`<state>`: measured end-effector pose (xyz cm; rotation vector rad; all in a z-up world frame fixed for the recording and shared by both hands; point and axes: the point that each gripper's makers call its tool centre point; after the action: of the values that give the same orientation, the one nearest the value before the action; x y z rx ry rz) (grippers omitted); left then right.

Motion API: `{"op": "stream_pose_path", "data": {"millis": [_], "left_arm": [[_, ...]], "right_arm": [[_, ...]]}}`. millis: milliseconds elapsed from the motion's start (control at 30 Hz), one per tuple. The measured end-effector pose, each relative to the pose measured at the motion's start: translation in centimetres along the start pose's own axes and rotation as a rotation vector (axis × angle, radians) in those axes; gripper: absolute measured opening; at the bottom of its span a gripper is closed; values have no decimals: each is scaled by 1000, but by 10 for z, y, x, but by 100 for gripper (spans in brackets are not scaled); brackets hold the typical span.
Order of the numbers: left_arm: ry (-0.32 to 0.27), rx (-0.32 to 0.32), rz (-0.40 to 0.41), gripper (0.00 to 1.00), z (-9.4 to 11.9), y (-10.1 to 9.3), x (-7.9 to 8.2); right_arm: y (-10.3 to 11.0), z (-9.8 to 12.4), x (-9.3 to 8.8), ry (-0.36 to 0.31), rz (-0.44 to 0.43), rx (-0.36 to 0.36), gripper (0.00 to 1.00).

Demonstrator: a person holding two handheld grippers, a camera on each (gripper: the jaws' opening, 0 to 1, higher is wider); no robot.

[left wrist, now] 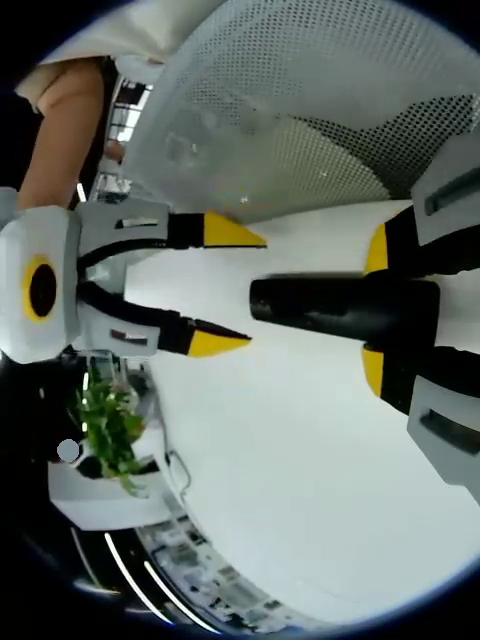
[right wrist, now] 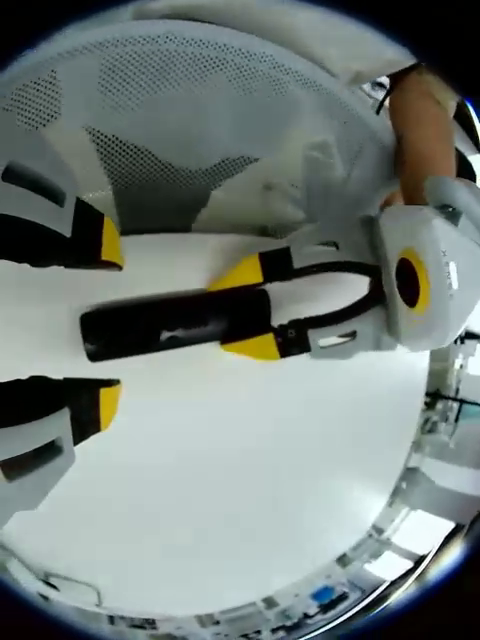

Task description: Press the specified remote control buttons in sequence, fully releasing each button before pressing the next.

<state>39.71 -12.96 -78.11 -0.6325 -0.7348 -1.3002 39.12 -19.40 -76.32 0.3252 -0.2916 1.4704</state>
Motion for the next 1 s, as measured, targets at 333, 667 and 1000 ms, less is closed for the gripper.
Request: {"op": "stream_pose_path", "data": {"millis": [333, 667, 1000], "left_arm": [[-2, -1, 0, 24, 0, 0, 0], [-2, -3, 0, 24, 0, 0, 0], [-4, -4, 0, 24, -1, 0, 1]], "right_arm": [[-3, -8, -10, 6, -22, 4, 37], [-5, -15, -13, -2, -19, 3, 32], [-5, -21, -12, -12, 27, -7, 23]]}}
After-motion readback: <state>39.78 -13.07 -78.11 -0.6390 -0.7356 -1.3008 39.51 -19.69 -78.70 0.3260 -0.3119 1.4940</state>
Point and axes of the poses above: the point that each gripper's makers call its tool centre point, and the gripper's own axes: z roughly backward along the fingers, y roughly to its left, x roughly out of its top, and after that the axes turned 4 degrees about -y, right-handed
